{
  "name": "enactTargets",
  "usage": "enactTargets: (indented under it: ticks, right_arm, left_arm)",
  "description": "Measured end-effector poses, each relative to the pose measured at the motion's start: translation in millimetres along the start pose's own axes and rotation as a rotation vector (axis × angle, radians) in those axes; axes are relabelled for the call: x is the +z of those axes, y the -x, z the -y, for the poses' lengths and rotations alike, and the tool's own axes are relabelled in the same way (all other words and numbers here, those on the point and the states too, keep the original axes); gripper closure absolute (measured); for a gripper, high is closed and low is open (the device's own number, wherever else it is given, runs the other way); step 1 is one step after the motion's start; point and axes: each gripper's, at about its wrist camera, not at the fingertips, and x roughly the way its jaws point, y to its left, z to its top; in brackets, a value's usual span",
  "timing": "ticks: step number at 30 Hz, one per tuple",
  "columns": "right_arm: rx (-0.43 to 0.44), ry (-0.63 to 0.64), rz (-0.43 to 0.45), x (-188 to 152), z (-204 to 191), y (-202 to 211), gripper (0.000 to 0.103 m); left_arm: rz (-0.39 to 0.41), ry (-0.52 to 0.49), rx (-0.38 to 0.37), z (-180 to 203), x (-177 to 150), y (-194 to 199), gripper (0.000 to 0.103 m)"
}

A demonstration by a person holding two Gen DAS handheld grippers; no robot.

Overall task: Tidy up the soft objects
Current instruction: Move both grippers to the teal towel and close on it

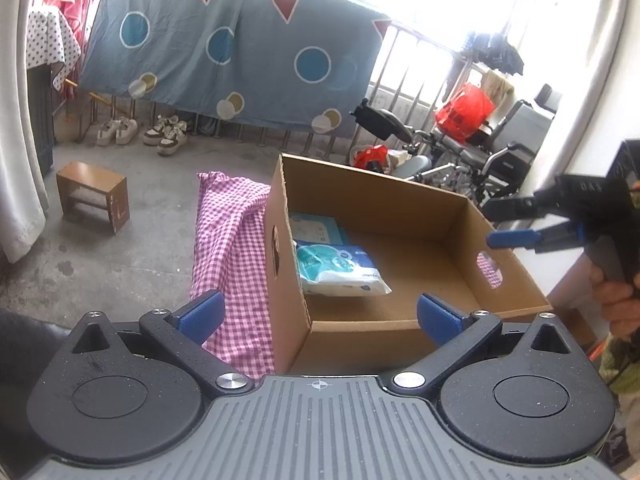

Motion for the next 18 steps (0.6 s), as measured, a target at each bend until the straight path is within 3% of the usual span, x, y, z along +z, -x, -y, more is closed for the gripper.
enactTargets:
  ticks: [7,12,18]
  right_arm:
    - [-0.037,-0.046,-0.043,-66.4,5.6,-4.3,0.024]
    - [-0.111,-0.073,-0.072,-110.6,15.0,-19.8,0.024]
    - [-0.137,-0.091,-0.095,-135.3,21.9,-29.5,0.024]
  left_arm:
    - [-0.01,0.085,-0.037,-13.4,-18.1,13.1,0.0]
    - [-0.018,0.068,-0.013,-10.9,-38.7,16.8,0.0]
    - [-0.15,-0.013,-0.032,10.3,-67.3,-0.8,0.0]
